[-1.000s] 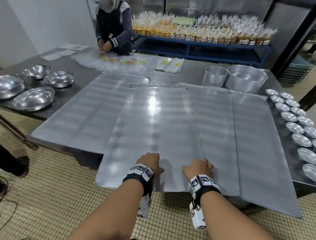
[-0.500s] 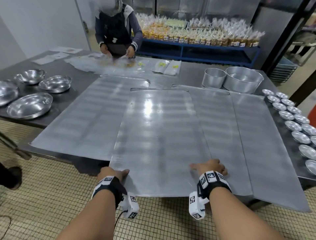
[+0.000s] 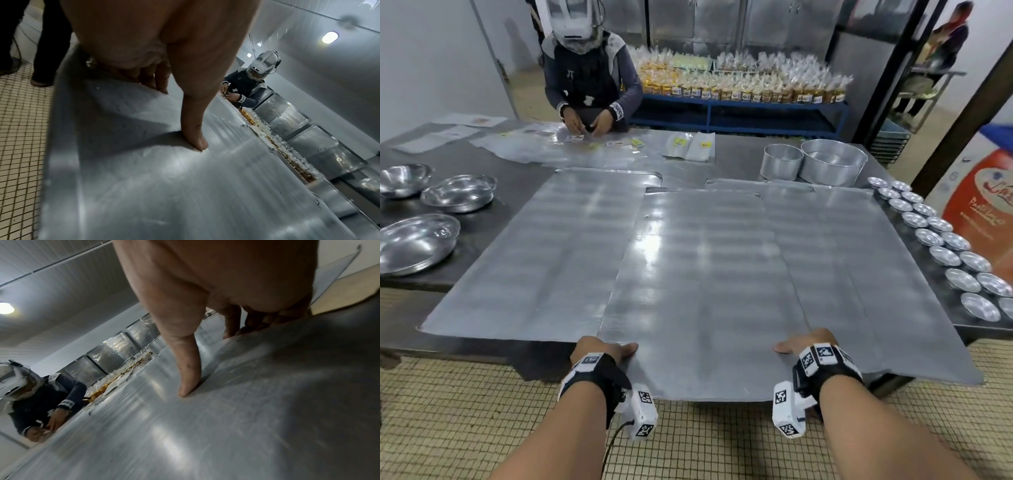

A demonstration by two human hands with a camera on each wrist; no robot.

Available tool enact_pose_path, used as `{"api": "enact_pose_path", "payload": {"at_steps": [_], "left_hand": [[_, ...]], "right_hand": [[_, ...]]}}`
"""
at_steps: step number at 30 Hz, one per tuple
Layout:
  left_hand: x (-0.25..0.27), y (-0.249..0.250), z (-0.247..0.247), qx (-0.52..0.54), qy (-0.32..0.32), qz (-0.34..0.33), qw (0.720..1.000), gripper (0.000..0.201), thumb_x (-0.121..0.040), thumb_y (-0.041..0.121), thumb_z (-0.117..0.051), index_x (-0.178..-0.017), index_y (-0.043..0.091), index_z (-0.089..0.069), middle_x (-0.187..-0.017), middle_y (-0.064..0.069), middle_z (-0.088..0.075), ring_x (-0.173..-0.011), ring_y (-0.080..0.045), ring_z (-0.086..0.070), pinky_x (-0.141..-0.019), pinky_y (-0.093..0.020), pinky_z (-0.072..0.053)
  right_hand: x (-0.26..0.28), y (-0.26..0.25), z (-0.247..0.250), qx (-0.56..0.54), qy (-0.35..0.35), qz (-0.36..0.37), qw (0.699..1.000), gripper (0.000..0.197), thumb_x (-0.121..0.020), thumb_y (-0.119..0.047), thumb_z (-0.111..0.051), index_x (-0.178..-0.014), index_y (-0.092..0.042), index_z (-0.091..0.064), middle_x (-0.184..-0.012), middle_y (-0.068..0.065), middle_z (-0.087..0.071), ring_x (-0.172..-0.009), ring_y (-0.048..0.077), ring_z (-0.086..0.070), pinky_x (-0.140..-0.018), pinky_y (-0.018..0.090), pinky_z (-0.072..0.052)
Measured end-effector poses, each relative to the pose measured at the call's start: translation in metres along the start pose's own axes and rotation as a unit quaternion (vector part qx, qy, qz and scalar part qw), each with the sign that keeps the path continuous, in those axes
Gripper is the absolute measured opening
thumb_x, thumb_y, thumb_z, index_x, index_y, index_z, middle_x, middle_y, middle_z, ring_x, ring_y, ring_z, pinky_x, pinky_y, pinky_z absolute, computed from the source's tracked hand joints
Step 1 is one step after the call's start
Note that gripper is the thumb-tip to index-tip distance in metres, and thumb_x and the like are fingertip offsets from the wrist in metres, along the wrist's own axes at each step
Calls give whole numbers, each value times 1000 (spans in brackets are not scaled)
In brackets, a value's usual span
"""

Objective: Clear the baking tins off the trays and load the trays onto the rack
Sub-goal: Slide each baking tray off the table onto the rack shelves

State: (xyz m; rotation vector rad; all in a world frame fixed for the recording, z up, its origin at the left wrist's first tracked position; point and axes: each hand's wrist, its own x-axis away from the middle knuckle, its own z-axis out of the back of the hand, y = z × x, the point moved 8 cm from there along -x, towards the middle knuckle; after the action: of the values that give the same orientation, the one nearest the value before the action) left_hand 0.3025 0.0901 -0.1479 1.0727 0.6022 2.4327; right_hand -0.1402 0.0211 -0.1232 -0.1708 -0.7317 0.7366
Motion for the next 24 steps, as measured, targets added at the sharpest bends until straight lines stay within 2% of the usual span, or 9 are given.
{"api": "enact_pose_path", "payload": {"at_steps": [2, 5, 7, 10, 15, 17, 20, 22, 24], "left_hand": [[-2, 6, -1, -7, -10, -10, 1000, 66, -54, 41, -97, -95, 1, -63, -88, -19, -70, -80, -38, -68, -79, -47, -60], [-4, 18, -4, -11, -22, -37, 999, 58, -61, 36, -95, -94, 0, -63, -84, -17, -69, -81, -35, -66, -77, -39, -57], [-3, 27, -9, -21, -30, -52, 998, 56, -65, 36, -93, -94, 0, -62, -82, -15, -68, -80, -33, -64, -73, -36, -52], [4, 39, -20, -42, -44, -61, 996, 54, -64, 37, -93, -87, 1, -61, -79, -14, -67, -78, -31, -64, -72, -33, -52], [8, 62, -39, -74, -34, -77, 994, 64, -56, 44, -96, -89, 2, -62, -88, -16, -70, -83, -34, -68, -77, -38, -59], [11, 71, -49, -90, -30, -82, 992, 67, -55, 46, -96, -92, 2, -60, -91, -15, -70, -83, -33, -68, -78, -39, -59], [14, 84, -63, -110, -23, -90, 990, 65, -57, 49, -94, -88, 5, -57, -92, -14, -67, -84, -33, -64, -78, -38, -56], [15, 92, -72, -126, -15, -95, 987, 72, -52, 57, -92, -91, 6, -59, -99, -14, -68, -93, -35, -65, -83, -40, -57], [16, 103, -81, -146, -13, -106, 983, 75, -52, 62, -89, -95, 9, -60, -106, -13, -66, -100, -35, -64, -81, -38, -55]], "right_hand": [[5, 7, 4, -24, 6, -6, 1000, 62, -49, -34, -94, -87, -5, -55, -95, 11, -69, -92, 30, -68, -89, 38, -56], [10, 18, 9, -6, 11, -20, 1000, 68, -46, -45, -93, -94, -7, -64, -103, 9, -71, -94, 28, -68, -89, 36, -56], [4, 27, 11, -20, 15, -26, 999, 75, -41, -47, -93, -100, -7, -69, -103, 8, -73, -92, 28, -68, -89, 36, -56], [-12, 41, 18, -39, 26, -32, 998, 88, -29, -49, -92, -104, -8, -70, -101, 8, -73, -91, 28, -69, -89, 37, -56], [-11, 46, 45, -78, 25, -50, 995, 75, -54, -32, -96, -112, 2, -63, -109, 16, -70, -97, 32, -67, -91, 38, -54], [-19, 50, 55, -90, 27, -53, 994, 69, -60, -27, -95, -112, 6, -63, -111, 18, -69, -97, 32, -66, -90, 37, -54], [-33, 51, 65, -108, 28, -57, 992, 68, -58, -23, -96, -111, 6, -65, -111, 20, -70, -89, 32, -64, -84, 35, -53], [-40, 49, 73, -110, 35, -61, 992, 77, -55, -24, -97, -117, 5, -62, -115, 20, -68, -95, 33, -65, -83, 35, -53], [-48, 47, 80, -110, 45, -66, 991, 82, -54, -25, -97, -121, 5, -59, -117, 21, -67, -101, 35, -66, -83, 36, -53]]}}
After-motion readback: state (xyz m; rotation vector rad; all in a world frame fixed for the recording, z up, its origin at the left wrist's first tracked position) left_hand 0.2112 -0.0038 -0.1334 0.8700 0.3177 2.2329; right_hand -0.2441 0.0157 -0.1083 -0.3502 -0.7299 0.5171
